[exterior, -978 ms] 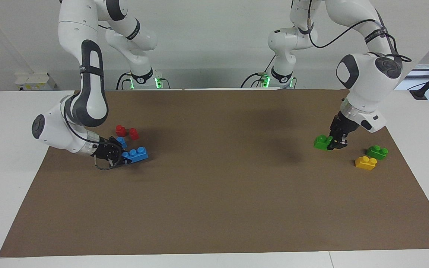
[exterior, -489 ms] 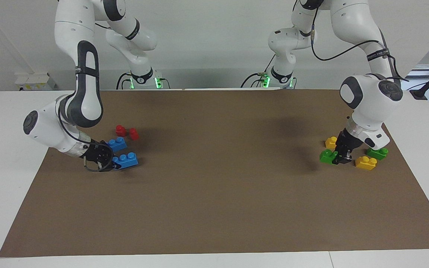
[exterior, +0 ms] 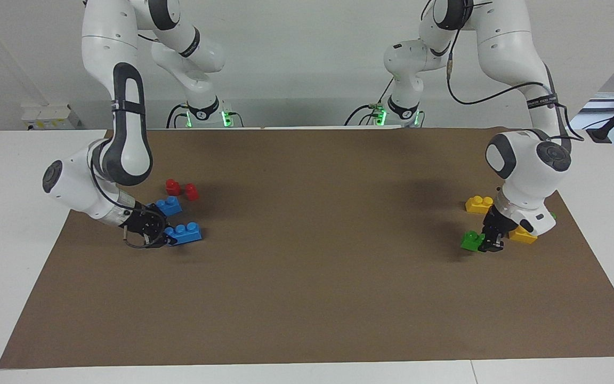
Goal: Remove green block with left arm and hold with right
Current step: 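Lower the green brick with the left gripper while the right gripper lowers blue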
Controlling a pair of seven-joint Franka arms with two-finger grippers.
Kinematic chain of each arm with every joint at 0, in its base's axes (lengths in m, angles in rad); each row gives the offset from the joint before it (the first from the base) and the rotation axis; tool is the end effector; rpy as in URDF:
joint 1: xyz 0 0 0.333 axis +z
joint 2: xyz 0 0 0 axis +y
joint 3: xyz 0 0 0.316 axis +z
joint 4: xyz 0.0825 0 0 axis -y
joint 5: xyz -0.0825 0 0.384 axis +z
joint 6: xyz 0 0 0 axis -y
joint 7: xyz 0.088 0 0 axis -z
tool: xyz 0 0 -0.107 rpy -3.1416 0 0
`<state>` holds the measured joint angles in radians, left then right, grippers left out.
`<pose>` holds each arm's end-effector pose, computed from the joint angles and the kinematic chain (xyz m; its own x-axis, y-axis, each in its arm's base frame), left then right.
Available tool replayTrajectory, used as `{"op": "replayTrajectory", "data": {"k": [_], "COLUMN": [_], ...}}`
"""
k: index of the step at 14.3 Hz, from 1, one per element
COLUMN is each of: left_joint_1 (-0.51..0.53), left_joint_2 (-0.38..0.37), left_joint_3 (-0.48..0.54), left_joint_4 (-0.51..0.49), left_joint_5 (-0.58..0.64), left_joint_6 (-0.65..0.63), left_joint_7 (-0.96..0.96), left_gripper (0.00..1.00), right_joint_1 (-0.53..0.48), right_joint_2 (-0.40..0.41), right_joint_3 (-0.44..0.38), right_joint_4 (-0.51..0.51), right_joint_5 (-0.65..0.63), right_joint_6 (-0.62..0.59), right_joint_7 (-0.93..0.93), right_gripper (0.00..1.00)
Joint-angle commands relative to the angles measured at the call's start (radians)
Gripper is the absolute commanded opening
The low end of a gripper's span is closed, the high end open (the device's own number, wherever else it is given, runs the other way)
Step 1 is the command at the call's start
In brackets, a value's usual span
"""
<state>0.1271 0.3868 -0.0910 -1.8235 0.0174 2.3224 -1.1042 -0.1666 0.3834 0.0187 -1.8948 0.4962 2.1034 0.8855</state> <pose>0.6518 0.0283 0.3360 0.4177 0.9080 0.0329 0.9014 -0.4187 0.1106 0.6086 -0.0684 0.2922 0.2310 -0.8750 -0.4255 -0.9720 -0.2270 -0.0610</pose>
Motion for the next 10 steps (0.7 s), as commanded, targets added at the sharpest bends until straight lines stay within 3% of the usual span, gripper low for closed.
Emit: {"op": "replayTrajectory", "data": {"k": [1,6,7,8,9,10], "left_joint_1": [0.020,0.022,0.020,0.019,0.017,0.017], "left_joint_2": [0.053,0.064,0.064,0.064,0.064,0.064], "left_joint_3": [-0.007,-0.007,-0.007,-0.007,-0.007,-0.007], "left_joint_4": [0.020,0.006,0.006,0.006,0.007,0.012], "left_joint_5": [0.016,0.016,0.015,0.016,0.016,0.016], "left_joint_6": [0.061,0.097,0.097,0.094,0.088,0.084], "left_joint_7": [0.020,0.032,0.058,0.082,0.099,0.110], "left_gripper": [0.00,0.00,0.10,0.79,1.00,1.00], "right_joint_1": [-0.001,-0.001,0.002,0.022,0.035,0.035], "right_joint_2": [-0.006,-0.008,-0.012,-0.017,-0.029,-0.053], "right_joint_3": [0.004,0.006,0.007,0.007,0.006,0.006], "right_joint_4": [-0.020,-0.010,-0.012,-0.010,-0.006,-0.001], "right_joint_5": [0.019,0.021,0.019,0.019,0.019,0.019], "right_joint_6": [0.021,0.010,0.010,0.000,-0.022,-0.048], "right_joint_7": [0.018,0.021,0.021,0.027,0.049,0.076], "right_gripper": [0.04,0.68,0.88,1.00,1.00,1.00]}}
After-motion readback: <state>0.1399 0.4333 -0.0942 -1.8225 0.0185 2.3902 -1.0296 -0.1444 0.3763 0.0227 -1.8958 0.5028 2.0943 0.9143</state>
